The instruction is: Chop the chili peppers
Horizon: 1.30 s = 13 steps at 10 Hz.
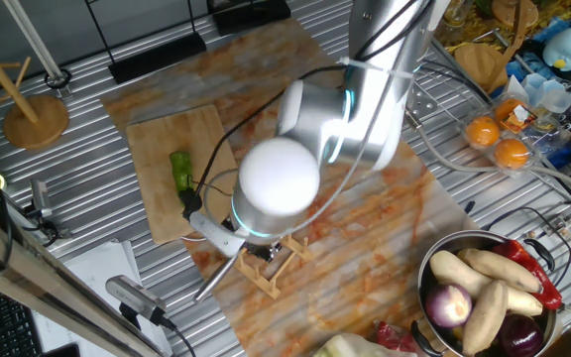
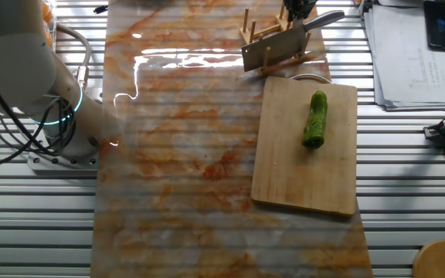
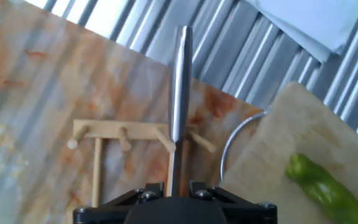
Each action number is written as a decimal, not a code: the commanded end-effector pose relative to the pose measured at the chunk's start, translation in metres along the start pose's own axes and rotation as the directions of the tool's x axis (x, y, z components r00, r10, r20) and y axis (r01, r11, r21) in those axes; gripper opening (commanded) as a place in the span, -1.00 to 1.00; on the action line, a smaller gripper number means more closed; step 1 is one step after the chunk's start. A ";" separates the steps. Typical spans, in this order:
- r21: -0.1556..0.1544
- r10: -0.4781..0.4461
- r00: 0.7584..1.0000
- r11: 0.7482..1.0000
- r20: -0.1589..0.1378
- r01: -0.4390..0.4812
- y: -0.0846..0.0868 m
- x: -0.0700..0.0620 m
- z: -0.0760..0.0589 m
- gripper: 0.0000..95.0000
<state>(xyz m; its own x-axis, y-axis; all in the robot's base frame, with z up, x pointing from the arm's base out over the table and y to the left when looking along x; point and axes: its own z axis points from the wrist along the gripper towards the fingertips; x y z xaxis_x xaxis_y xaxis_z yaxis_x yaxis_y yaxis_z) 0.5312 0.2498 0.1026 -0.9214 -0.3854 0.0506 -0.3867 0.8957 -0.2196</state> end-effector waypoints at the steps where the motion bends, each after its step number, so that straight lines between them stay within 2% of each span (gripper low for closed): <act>1: 0.026 -0.031 0.999 0.999 -0.023 0.032 0.001 0.000 0.006 -0.60; 6: 0.043 -0.049 0.998 0.998 -0.024 0.050 0.004 0.014 0.021 -0.60; 10: 0.049 -0.032 0.999 0.998 -0.028 0.033 0.005 0.014 0.026 -0.60; 12: 0.069 -0.043 0.998 0.997 -0.043 0.046 0.005 0.014 0.026 -0.60; 13: 0.070 -0.040 0.999 0.997 -0.035 0.042 0.005 0.014 0.026 -0.60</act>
<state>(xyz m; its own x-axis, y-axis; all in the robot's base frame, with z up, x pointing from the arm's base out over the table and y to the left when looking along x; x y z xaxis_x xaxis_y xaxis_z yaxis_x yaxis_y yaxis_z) 0.5163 0.2422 0.0780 -0.9050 -0.4137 0.0990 -0.4239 0.8584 -0.2888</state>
